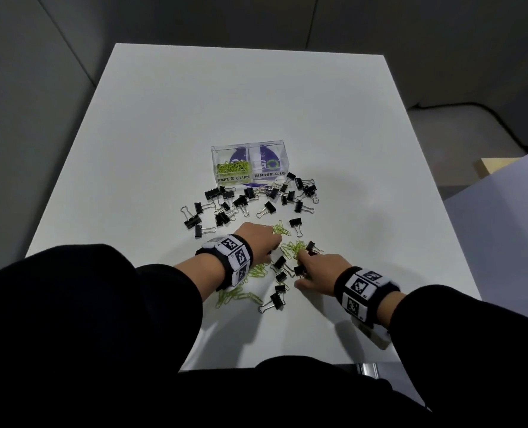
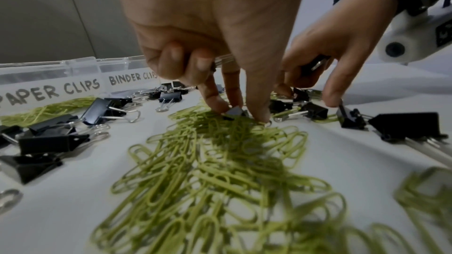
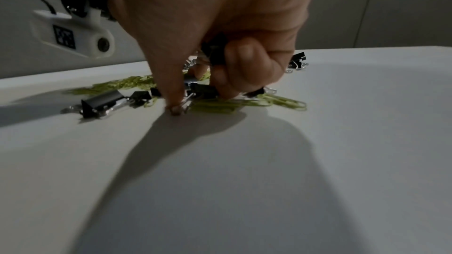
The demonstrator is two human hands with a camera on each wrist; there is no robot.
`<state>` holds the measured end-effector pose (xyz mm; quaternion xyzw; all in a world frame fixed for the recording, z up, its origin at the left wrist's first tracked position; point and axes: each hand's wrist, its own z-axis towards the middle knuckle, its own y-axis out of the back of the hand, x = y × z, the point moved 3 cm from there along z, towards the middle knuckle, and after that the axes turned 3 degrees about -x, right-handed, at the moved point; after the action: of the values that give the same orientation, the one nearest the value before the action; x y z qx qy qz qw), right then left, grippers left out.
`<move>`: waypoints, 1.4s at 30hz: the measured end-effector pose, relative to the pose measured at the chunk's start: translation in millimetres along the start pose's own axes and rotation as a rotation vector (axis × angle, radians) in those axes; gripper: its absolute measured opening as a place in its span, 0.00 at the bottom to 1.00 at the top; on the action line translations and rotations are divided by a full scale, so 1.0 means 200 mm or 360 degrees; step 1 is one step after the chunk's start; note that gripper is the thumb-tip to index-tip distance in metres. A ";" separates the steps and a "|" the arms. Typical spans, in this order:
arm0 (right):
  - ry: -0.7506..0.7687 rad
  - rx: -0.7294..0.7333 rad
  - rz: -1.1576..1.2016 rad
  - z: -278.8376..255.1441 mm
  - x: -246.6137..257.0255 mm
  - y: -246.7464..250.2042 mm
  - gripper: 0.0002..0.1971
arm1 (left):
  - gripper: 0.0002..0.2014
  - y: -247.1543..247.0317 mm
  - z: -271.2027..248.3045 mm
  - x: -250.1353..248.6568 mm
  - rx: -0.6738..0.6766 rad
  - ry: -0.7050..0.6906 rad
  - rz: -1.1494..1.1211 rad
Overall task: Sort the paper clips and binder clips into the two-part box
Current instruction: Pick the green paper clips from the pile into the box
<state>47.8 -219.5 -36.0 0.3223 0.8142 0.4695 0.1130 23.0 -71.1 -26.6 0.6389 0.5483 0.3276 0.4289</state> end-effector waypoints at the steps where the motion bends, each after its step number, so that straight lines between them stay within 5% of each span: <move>1: -0.0003 -0.0022 0.0016 0.00 0.01 0.00 0.18 | 0.16 0.00 0.00 0.00 0.0007 0.0012 -0.0002; 9: 0.0052 -0.0176 -0.0008 0.03 0.07 0.05 0.06 | 0.11 -0.01 -0.02 0.02 -0.0073 -0.0023 -0.0032; 20: -0.0303 -0.0319 0.0568 0.08 -0.03 0.15 0.12 | 0.15 0.01 -0.05 0.03 -0.0049 -0.0118 -0.0003; 26: -0.0158 -0.0229 0.0079 0.11 0.07 0.10 0.21 | 0.19 -0.01 -0.04 0.01 -0.0075 0.0013 0.0054; 42: -0.0100 -0.0211 0.0161 0.13 0.10 0.11 0.20 | 0.10 -0.05 -0.05 0.01 -0.0144 0.0198 -0.0226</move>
<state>54.7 -181.3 -29.5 0.3693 0.7601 0.5172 0.1357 10.8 -66.8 -32.7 0.5567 0.6025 0.3599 0.4445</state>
